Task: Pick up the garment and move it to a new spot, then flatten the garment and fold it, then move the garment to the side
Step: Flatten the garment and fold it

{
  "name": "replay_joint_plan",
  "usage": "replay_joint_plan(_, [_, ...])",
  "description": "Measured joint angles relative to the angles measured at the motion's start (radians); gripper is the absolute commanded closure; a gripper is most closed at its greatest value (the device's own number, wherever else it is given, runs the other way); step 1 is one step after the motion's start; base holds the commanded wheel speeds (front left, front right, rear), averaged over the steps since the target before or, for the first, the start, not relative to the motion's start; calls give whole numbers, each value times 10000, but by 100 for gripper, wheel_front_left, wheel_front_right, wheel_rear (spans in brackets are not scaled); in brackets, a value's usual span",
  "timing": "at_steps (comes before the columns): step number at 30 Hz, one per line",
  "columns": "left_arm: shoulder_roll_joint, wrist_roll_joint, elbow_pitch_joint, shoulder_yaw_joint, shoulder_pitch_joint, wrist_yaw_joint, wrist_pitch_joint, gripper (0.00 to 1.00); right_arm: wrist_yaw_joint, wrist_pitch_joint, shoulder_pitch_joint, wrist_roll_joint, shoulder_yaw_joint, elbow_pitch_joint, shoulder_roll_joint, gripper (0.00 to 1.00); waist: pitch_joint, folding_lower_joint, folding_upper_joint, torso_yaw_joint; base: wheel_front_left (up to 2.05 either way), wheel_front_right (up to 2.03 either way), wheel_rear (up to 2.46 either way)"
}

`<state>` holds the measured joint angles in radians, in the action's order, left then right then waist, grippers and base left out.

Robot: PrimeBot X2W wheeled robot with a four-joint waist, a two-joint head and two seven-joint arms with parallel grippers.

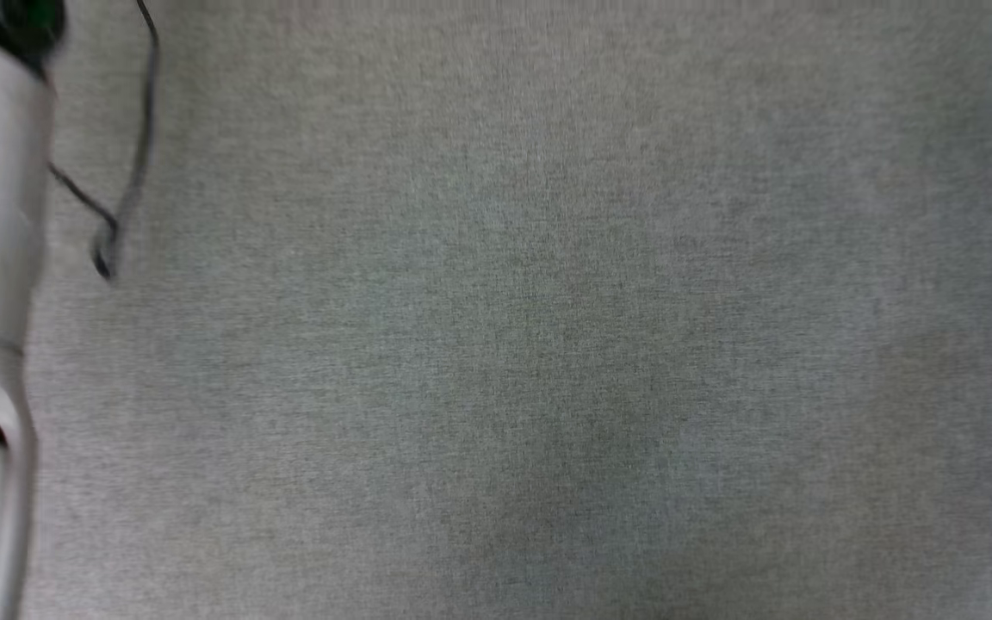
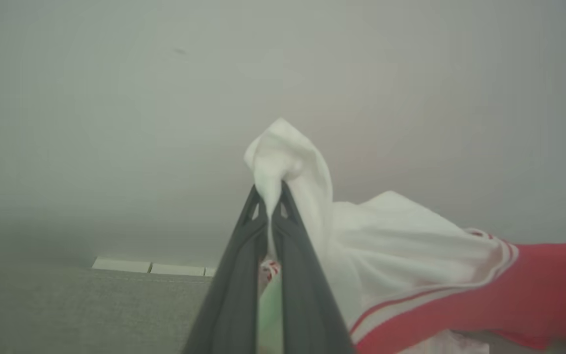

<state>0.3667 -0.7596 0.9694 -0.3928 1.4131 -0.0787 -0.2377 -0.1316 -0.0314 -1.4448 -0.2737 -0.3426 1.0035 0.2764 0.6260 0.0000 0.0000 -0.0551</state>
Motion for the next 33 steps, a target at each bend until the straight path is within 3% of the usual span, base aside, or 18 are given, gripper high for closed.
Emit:
replay_joint_plan(9, [117,-759,-725,326,-4465,-320,-184,100,-2,-58,3733,-1691,-1350,-792,539,100,-1686,0,0,117,0,0,0])
replay_joint_plan(14, [387,-899,-1856,305,-6991,42,-119,100,-8,428,5691,-2370,-1697,-1586,947,100,-2776,-1,0,129,0,0,0])
replay_joint_plan(23, [1193,-1473,-5402,449,-11310,1810,1087,100,-21,1513,8903,-3014,-1427,-3296,1438,100,-4568,-3,0,84,0,0,0])
replay_joint_plan(33, [1868,-2464,-9852,1110,-15531,4140,2249,100,-61,3091,12608,-2847,382,-5791,1544,100,-5864,-4,0,-52,0,0,0])
